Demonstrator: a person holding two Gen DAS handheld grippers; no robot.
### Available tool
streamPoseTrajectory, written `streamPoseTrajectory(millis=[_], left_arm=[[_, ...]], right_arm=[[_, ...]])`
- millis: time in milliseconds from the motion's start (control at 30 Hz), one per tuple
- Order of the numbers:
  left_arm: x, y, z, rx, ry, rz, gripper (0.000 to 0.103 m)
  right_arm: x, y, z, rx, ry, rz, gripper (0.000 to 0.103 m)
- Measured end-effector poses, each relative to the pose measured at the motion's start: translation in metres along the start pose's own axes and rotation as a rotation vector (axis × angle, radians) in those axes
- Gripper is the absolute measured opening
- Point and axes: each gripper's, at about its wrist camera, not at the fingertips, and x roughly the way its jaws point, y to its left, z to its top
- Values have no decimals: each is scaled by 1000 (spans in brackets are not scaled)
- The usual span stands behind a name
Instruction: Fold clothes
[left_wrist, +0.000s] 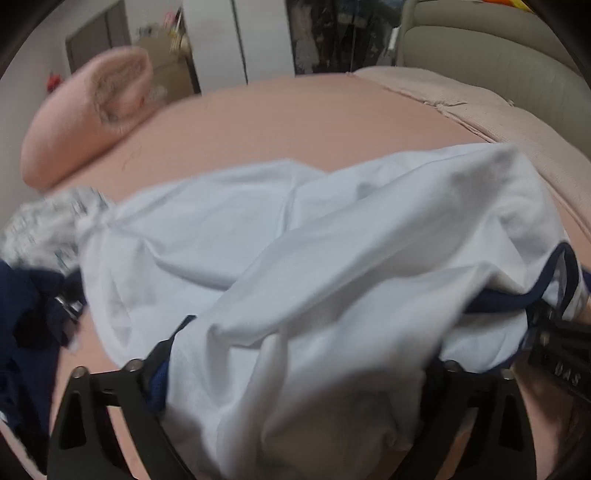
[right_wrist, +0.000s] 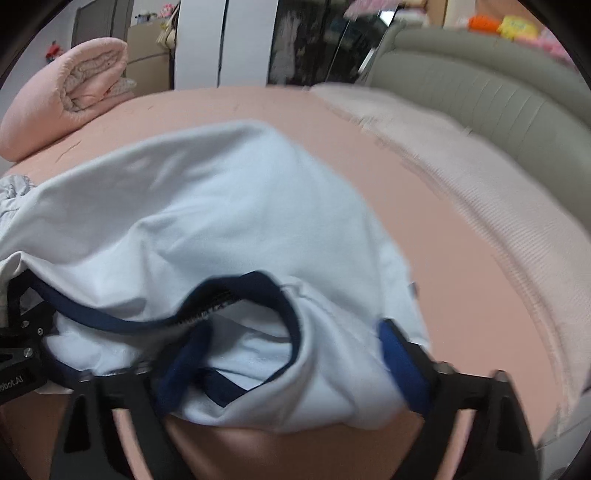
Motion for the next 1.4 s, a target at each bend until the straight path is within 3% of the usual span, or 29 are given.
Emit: streamPoseTrajectory(millis=[67, 100, 200, 300, 367, 433, 533, 667, 733, 833, 900, 1000, 1100, 1233, 1300, 1400], left_arm=[[-11, -9, -2, 68, -53, 62, 86], [-17, -13, -3, 102, -79, 94, 86], [-22, -10, -2, 141, -140, 167, 86], [-24, 7, 3, 104, -159, 209, 86], [-27, 19, 8, 61, -153, 212, 86], [-35, 25, 12, 36, -162, 213, 86], [-53, 26, 16, 56, -223, 251, 87], [-69, 21, 23, 109, -282, 334, 87], [-69, 24, 26, 107, -275, 336, 87], [-65, 37, 28, 59, -228, 267, 79], [-63, 45, 27, 12, -191, 166, 49], [-61, 46, 25, -26, -147, 54, 29], [-57, 40, 24, -17, -122, 7, 21], [-46, 46, 23, -82, -38, -155, 17], [-40, 52, 21, -134, -1, -226, 17], [-36, 57, 18, -187, 19, -267, 17]], right_arm=[[-14, 6, 0, -13, -46, -32, 58], [-19, 9, 1, -30, -55, -53, 56], [-31, 21, 4, -109, -97, -143, 53], [-46, 31, 6, -220, -197, -359, 53], [-51, 26, 12, -226, -226, -431, 53], [-55, 12, 21, -185, -215, -454, 53], [-67, 0, 28, -125, -225, -410, 53], [-80, 12, 28, -176, -266, -426, 53], [-75, 13, 32, -204, -277, -430, 53], [-79, 13, 34, -170, -231, -325, 38], [-80, 7, 38, -81, -177, -192, 21], [-73, 0, 41, 36, -85, -10, 13], [-64, -6, 40, 105, -23, 99, 9], [-51, -22, 39, 212, 43, 186, 8], [-45, -32, 38, 255, 51, 226, 8], [-41, -41, 38, 276, 31, 241, 8]])
